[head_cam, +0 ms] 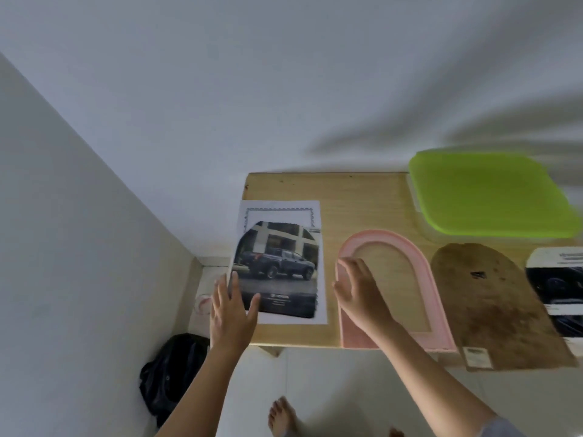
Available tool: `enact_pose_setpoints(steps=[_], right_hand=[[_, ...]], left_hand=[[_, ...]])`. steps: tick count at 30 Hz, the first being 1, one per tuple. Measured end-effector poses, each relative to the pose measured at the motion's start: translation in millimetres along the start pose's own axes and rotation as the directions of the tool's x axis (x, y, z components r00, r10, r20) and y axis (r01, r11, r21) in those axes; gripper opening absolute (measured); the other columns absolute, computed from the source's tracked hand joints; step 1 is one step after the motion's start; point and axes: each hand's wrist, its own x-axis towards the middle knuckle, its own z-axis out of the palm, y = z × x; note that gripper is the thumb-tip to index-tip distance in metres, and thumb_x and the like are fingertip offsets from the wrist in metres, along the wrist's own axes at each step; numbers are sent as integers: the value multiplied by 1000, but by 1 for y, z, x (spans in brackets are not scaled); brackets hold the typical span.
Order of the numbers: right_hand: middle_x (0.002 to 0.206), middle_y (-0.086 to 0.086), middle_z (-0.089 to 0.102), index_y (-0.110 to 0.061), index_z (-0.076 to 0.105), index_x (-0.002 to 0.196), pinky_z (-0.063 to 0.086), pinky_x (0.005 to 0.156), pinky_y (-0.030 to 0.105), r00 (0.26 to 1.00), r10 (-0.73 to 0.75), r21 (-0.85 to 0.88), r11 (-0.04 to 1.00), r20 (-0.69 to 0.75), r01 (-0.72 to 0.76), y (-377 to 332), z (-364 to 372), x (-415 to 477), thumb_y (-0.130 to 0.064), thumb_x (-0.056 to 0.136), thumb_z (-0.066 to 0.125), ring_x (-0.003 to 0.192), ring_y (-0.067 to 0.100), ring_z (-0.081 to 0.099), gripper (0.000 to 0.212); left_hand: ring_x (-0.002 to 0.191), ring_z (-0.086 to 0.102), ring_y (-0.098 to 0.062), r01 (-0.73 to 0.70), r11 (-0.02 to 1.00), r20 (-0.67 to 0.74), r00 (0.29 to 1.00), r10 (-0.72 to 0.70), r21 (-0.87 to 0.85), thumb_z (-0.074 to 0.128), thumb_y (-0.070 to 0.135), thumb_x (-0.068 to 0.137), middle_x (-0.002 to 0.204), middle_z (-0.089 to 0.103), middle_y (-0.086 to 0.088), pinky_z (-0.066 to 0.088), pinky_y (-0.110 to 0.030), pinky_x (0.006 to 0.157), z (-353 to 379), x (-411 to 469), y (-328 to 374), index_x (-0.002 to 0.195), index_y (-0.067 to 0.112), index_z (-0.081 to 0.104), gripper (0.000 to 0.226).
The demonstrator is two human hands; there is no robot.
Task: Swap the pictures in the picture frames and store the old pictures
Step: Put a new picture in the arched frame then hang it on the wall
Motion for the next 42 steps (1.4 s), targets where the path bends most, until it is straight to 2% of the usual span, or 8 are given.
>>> enact_pose_setpoints(steps=[4,9,14,21,28,34,38,42], right_hand=[[147,3,27,-10,29,141,20,108,18,992,76,26,996,103,-80,-35,51,16,-19,92,51,137,14,24,54],[154,6,8,-9,16,145,15,112,26,949,291,27,955,118,-296,-54,84,19,-17,92,49,143,19,4,63],[141,9,33,-6,36,135,26,108,32,914,405,142,906,-13,-399,-55,88,30,-8,85,54,134,25,26,53],[115,13,51,-5,49,118,36,77,23,818,572,324,787,-60,-526,-45,78,47,-6,81,60,98,21,50,38],[84,-6,54,-12,51,114,39,61,19,845,534,442,763,-21,-471,-42,68,45,-8,85,59,77,12,52,30],[102,-3,58,-19,49,125,40,62,10,896,441,490,792,-48,-364,-44,61,33,-9,89,55,77,9,52,38],[111,-11,57,-21,51,127,44,77,7,932,324,524,829,-164,-196,-56,45,28,-10,90,55,91,-2,55,39],[108,-11,63,-22,55,125,47,75,8,936,185,517,856,-301,-3,-68,19,24,-8,90,56,88,-6,60,38]], left_hand=[[145,-5,-25,-78,997,94,993,77,8,33,58,91,157,-12,-3,14,-43,115,3,11,-22,148,23,-8,79],[145,-6,-22,-119,992,165,979,122,-29,31,57,92,155,-19,1,20,-40,114,13,15,-31,147,20,-13,80],[145,-6,-22,-135,991,166,977,132,5,27,58,92,155,-21,-1,24,-39,114,20,17,-34,147,19,-14,79],[145,-7,-21,-161,987,162,973,162,-16,28,55,93,155,-21,-3,22,-38,114,21,17,-37,146,17,-17,79],[145,-2,-21,-151,987,140,978,157,-51,34,53,93,156,-17,-2,26,-39,112,21,16,-37,147,17,-10,79],[144,-11,-22,-142,986,101,983,151,-91,40,51,92,156,-13,-2,22,-43,113,5,18,-24,149,17,4,75],[142,14,-19,-273,897,-22,959,284,-348,44,42,94,155,11,-1,30,-37,108,-22,35,19,147,25,19,61],[132,33,-15,-388,797,-92,915,392,-463,40,41,96,146,32,-2,36,-33,105,-59,51,88,146,25,22,56]])
